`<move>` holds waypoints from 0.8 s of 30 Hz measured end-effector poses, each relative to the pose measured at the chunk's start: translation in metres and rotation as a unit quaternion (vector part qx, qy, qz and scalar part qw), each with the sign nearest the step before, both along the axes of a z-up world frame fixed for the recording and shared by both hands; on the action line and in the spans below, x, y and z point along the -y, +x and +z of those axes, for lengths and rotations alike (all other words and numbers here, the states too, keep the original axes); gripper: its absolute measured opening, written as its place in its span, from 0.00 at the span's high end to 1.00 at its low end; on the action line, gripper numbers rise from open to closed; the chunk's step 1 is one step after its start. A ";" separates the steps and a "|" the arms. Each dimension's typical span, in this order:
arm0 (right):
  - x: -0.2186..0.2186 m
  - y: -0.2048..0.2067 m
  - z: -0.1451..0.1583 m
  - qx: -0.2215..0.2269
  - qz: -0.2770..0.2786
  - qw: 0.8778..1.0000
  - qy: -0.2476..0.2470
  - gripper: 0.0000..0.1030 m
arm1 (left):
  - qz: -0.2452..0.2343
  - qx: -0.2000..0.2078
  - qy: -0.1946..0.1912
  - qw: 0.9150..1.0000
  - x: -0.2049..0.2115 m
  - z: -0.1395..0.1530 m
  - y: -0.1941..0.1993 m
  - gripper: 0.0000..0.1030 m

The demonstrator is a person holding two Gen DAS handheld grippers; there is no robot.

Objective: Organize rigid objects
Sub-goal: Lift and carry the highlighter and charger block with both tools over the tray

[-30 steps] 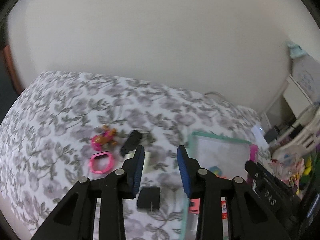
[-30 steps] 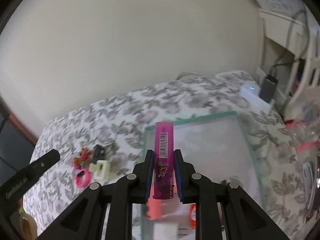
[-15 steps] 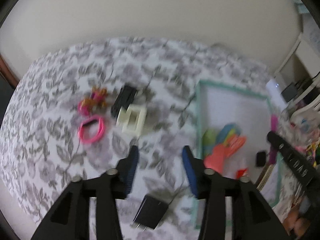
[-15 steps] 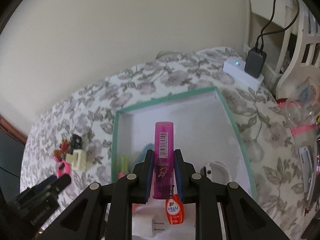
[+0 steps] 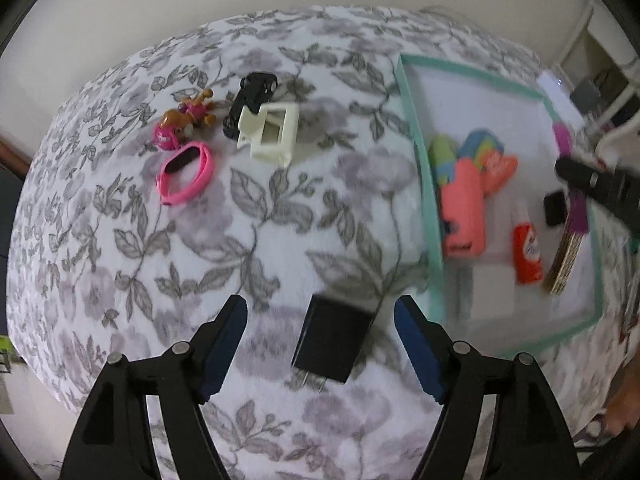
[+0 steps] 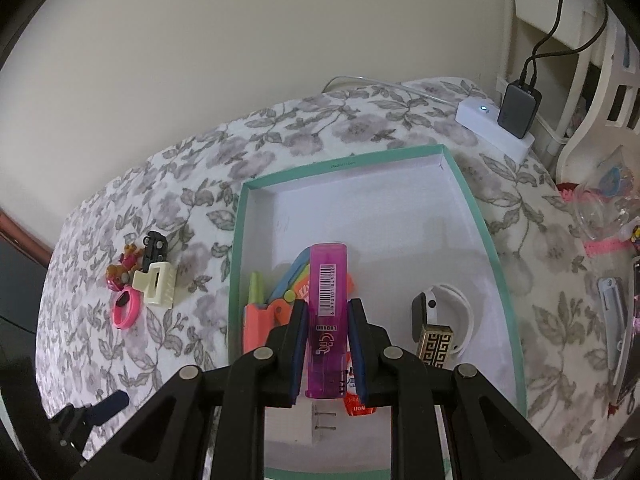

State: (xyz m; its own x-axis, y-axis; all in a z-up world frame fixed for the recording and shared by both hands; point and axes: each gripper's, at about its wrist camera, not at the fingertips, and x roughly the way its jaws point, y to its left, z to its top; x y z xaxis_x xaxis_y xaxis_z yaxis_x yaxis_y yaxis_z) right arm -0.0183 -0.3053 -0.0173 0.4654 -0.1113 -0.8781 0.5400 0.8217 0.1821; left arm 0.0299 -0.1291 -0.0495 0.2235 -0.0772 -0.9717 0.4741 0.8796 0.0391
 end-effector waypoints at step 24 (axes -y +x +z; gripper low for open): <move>0.010 0.001 -0.009 -0.011 -0.007 1.000 0.012 0.79 | -0.001 0.037 -0.077 0.996 0.005 0.027 0.015 0.59</move>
